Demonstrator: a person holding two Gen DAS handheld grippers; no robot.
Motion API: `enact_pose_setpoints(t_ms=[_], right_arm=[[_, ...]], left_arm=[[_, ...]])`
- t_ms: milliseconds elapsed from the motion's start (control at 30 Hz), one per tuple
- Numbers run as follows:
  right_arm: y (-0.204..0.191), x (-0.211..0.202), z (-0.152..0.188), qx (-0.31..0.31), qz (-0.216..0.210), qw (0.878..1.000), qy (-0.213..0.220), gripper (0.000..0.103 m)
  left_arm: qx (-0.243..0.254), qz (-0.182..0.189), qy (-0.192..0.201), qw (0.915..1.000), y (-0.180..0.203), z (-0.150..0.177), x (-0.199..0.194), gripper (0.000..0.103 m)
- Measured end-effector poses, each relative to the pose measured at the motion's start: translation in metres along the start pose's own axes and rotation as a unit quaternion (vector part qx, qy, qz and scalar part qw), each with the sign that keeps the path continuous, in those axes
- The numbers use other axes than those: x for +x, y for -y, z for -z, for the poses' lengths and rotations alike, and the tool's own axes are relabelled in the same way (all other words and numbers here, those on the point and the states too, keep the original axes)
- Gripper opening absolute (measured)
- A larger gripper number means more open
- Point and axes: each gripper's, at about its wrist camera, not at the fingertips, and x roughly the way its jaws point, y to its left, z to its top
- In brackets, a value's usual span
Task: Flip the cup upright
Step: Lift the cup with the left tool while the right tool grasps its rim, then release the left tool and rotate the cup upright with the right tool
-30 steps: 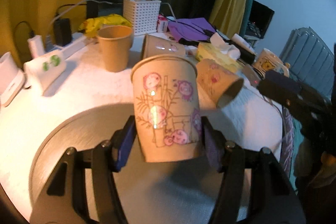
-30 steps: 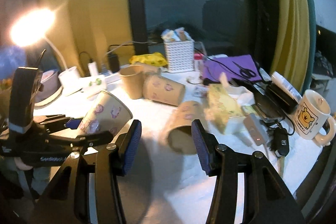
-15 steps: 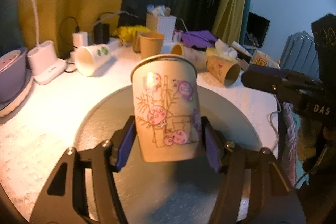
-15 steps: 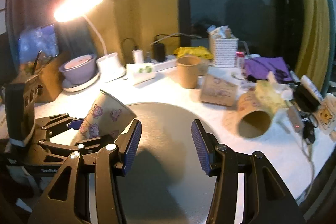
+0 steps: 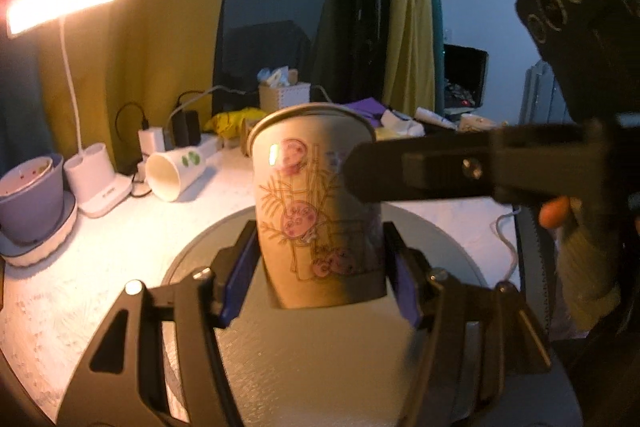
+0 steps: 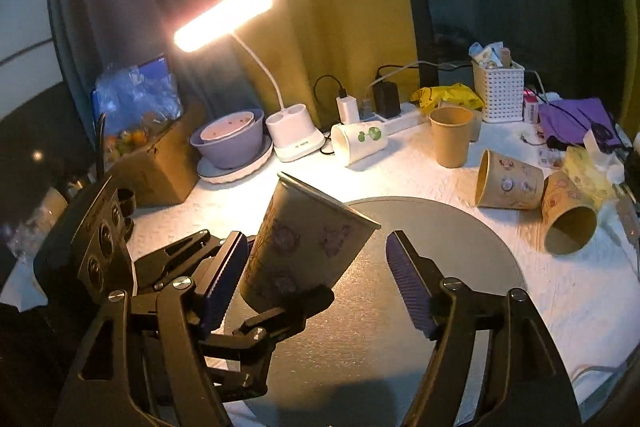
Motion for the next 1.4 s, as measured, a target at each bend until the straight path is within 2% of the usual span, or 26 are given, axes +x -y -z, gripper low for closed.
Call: enact_pose_setpoints(t_ms=[133, 367, 567, 933, 1167, 1400], right_arm=[[0.010, -0.004, 0.002, 0.026, -0.012, 1.000, 0.001, 0.075], [0.023, -0.008, 0.004, 0.066, -0.042, 0.997, -0.002, 0.075], [0.020, -0.015, 0.001, 0.065, -0.053, 0.996, 0.005, 0.076], [0.023, -0.019, -0.004, 0.081, -0.087, 0.993, 0.003, 0.076], [0.023, -0.019, -0.006, 0.082, -0.098, 0.992, 0.000, 0.076], [0.023, -0.015, -0.006, 0.082, -0.103, 0.991, -0.005, 0.071]], left_arm=[[0.017, 0.001, 0.005, 0.9998, 0.006, 0.002, 0.000, 0.061], [0.048, 0.006, 0.038, 0.9981, 0.022, 0.005, -0.012, 0.061], [0.054, 0.027, 0.065, 0.9960, 0.030, 0.004, -0.023, 0.061], [0.075, 0.042, 0.100, 0.9913, 0.042, 0.004, -0.036, 0.061], [0.089, 0.039, 0.107, 0.9895, 0.049, 0.005, -0.040, 0.061], [0.086, 0.038, 0.101, 0.9905, 0.052, 0.006, -0.043, 0.063]])
